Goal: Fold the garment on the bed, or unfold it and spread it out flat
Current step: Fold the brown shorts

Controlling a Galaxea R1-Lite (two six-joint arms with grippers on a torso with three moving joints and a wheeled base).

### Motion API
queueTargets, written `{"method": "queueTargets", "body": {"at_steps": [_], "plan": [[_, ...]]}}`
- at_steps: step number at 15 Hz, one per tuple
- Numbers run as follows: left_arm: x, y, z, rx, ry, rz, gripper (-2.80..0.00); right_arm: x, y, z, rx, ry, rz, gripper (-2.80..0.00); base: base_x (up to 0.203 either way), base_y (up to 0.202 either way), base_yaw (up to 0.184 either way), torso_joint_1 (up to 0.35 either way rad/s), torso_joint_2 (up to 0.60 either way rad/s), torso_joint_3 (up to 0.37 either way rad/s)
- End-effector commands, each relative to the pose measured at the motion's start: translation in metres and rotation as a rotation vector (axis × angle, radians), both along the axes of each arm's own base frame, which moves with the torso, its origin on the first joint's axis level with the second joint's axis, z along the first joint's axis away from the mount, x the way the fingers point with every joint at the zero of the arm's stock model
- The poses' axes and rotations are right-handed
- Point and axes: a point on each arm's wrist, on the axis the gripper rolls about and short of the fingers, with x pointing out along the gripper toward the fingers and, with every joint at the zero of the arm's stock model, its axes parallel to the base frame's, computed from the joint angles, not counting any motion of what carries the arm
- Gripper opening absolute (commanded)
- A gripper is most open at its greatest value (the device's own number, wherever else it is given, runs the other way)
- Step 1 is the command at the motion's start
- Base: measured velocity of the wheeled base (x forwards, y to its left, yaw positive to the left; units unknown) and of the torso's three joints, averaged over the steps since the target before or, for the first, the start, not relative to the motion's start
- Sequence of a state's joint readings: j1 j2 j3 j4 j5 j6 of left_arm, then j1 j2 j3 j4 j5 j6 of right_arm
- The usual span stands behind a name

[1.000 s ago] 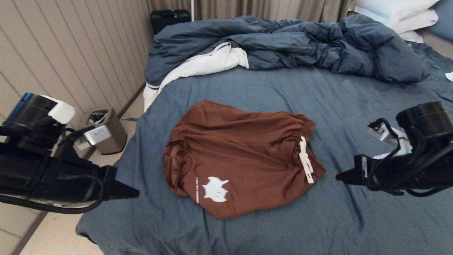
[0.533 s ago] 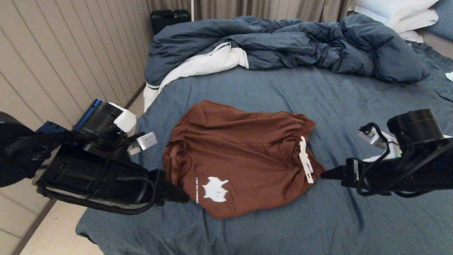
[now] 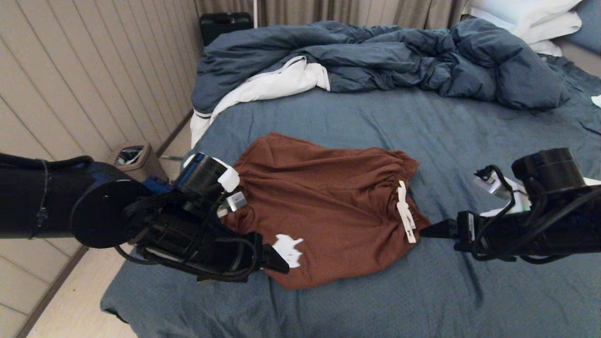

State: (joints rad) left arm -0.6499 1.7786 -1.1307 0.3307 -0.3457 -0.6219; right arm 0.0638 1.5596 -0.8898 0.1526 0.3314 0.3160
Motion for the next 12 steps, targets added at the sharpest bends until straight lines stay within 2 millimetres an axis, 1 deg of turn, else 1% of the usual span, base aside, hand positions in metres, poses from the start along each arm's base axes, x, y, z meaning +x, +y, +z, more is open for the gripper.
{"method": "queueTargets", "body": {"at_steps": [1,4,6,8,12], "plan": [[0.013,-0.014,-0.006,-0.015,0.056,0.062,0.00,0.001,-0.001,0.000,0.004,-0.001,-0.002,0.00,0.000,0.000,0.000,0.000,0.00,0.000],[0.026,-0.023,-0.005,-0.041,0.149,0.186,0.00,0.005,-0.001,-0.002,0.010,-0.027,-0.011,0.00,0.000,0.000,0.000,0.000,0.00,0.000],[0.030,-0.025,-0.014,-0.025,0.192,0.222,0.00,0.005,-0.005,-0.001,0.010,-0.030,-0.027,0.00,0.000,0.000,0.000,0.000,0.00,0.000],[0.036,-0.028,-0.024,0.006,0.202,0.274,0.00,0.004,-0.005,-0.001,0.012,-0.031,-0.029,0.00,0.000,0.000,0.000,0.000,0.00,0.000],[0.050,-0.034,-0.038,0.058,0.181,0.376,0.00,0.004,-0.005,-0.002,0.014,-0.027,-0.031,0.00,0.000,0.000,0.000,0.000,0.00,0.000]]}}
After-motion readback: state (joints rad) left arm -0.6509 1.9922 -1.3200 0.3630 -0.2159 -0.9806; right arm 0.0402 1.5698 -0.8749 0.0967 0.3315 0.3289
